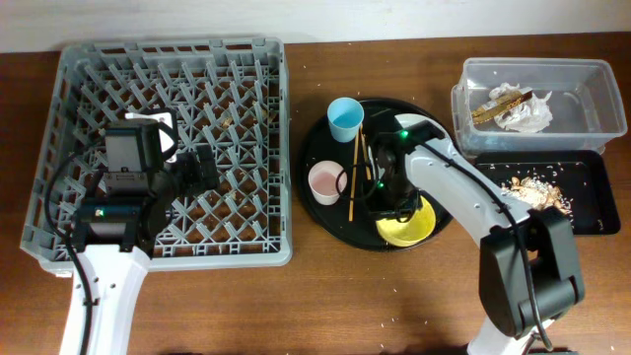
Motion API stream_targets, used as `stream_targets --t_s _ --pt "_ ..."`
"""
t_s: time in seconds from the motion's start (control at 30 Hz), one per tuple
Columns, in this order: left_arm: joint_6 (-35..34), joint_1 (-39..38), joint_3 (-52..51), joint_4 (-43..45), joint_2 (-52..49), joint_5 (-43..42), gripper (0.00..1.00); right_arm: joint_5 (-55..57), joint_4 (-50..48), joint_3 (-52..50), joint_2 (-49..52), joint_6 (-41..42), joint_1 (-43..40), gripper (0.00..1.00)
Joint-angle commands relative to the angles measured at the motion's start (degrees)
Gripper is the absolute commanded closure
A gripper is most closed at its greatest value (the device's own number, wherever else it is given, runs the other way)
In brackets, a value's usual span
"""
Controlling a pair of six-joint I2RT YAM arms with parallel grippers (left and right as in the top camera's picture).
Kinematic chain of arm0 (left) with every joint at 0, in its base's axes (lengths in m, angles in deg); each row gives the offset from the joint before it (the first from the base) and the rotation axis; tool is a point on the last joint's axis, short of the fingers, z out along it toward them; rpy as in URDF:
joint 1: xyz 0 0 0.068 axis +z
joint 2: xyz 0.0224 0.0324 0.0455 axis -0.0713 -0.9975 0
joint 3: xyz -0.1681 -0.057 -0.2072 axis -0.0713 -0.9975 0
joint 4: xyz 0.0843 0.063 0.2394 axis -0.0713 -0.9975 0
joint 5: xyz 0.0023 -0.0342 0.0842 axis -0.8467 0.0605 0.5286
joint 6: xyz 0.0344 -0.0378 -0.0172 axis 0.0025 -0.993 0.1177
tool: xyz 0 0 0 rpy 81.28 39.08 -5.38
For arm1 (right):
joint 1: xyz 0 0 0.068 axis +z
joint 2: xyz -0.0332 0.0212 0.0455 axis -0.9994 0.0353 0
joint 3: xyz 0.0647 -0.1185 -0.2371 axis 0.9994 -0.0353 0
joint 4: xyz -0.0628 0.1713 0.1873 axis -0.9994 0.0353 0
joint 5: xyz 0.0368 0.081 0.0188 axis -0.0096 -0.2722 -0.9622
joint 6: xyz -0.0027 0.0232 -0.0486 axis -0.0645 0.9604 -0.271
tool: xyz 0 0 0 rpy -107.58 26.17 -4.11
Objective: Sort waste into correct bins and load items into the dishwasher rack
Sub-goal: 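Return the yellow bowl to the black round tray and release, then grasp the pink cup with the right gripper and lift it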
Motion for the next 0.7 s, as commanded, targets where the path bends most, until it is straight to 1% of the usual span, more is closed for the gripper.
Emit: stream_targets --t_s 0.0,0.07,0.13,0.17,0.2,0.23,0.37,0.43,0.47,0.53,0.57,0.6,0.67 --pt "0.9 0.4 0.8 0.1 0.0 -0.6 0.01 0.5 -0.5 -0.3 -0.8 0.4 0.6 0.57" --pt "0.9 0.4 0.8 0.1 0.0 -0.6 0.01 -1.2 -0.3 1.1 -0.8 0.4 0.5 0.57" --pt "0.9 0.4 0.8 0.1 0.0 -0.6 0.01 -4.8 0.9 7.0 -0.8 0.4 -0.7 0.56" --pt "0.9 0.4 0.8 0.1 0.0 -0.6 0.01 -6.0 1.0 11.1 -0.8 0.5 -1.0 0.53" --pt "0.9 0.4 0.8 0.1 0.0 -0.6 0.01 -6.2 0.8 13.2 -0.8 0.7 -1.0 0.51" --pt "0.9 0.4 0.8 0.1 0.0 -0.6 0.01 -6.2 -0.6 15.6 -0.8 2.2 -0.9 0.48" --pt "0.9 0.4 0.8 0.1 0.0 -0.6 0.01 -5.5 -7.6 15.4 1.3 9.0 0.4 0.47" --pt "0.9 0.4 0.8 0.1 0.0 -0.6 0.01 -3.6 -8.5 15.3 3.5 11.6 1.1 0.48" --pt "0.9 0.4 0.8 0.1 0.0 -0.6 0.01 -2.9 -9.2 15.3 5.0 12.3 1.4 0.49" --pt "0.9 0.4 0.8 0.2 0.0 -0.6 0.01 -2.8 -9.8 15.3 7.5 12.7 1.8 0.56" --pt "0.9 0.4 0.8 0.2 0.0 -0.6 0.01 -2.7 -9.7 15.3 9.2 12.9 1.8 0.65" --pt "0.9 0.4 0.8 0.2 0.0 -0.7 0.01 -2.7 -9.7 15.3 9.7 12.9 1.8 0.70" --pt "0.9 0.4 0.8 0.1 0.0 -0.7 0.01 -2.0 -9.6 15.3 11.0 12.8 1.8 0.76"
